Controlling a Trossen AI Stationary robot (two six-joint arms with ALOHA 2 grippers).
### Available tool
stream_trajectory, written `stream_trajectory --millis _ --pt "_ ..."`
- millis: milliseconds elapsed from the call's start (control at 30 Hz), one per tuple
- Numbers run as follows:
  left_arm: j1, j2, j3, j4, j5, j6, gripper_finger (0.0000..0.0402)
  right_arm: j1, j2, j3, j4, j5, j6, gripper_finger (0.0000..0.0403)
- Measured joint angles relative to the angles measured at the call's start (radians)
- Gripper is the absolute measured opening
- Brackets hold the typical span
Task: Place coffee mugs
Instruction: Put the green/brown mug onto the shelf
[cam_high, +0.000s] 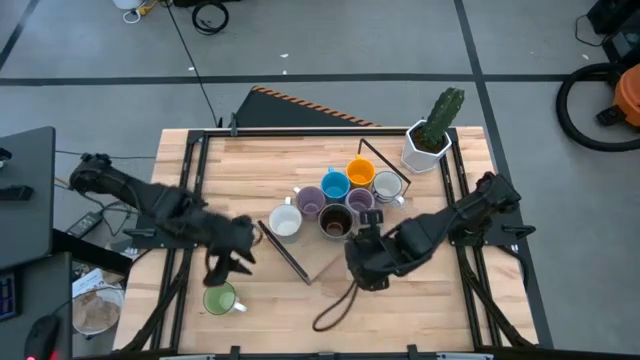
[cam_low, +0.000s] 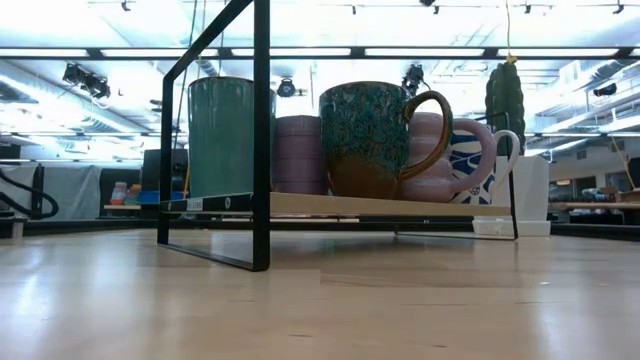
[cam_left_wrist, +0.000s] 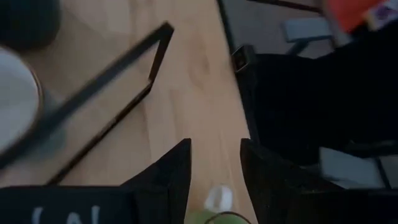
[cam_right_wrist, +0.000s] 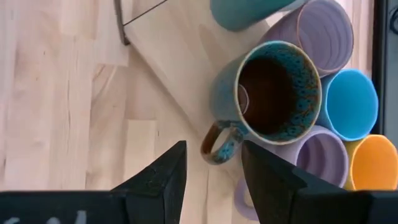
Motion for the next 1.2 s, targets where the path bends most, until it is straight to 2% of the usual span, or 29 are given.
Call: stream_trajectory --millis 100,267,467,667,900,1200 --pt "-0.126 0.017 -0.002 -0.026 -0.126 -0.177 0.0144 0.02 -0.02 -0.013 0.0 0.022 -0.011 0.016" --pt "-0.281 0.086 -0.002 -0.043 -0.223 -0.496 0.0144 0.029 -0.048 -0.046 -0.003 0.065 -0.027 0.016" --pt "-0.394 0.215 -0.002 -0.037 -0.2 -0.712 0.0144 0.009 -0.069 -0.068 -0.004 0.096 -0.07 0.0159" --pt "-0.427 0.298 -0.002 -0.094 -0.167 -0.949 0.0144 -0.027 -0.077 -0.068 0.007 0.1 -0.123 0.0158" --pt "-0.427 0.336 -0.002 -0.164 -0.169 -1.099 0.0144 -0.066 -0.077 -0.068 0.026 0.096 -0.183 0.0155" --pt "-0.413 0.402 -0.002 -0.169 -0.184 -1.085 0.0144 -0.083 -0.077 -0.068 0.035 0.072 -0.193 0.0155"
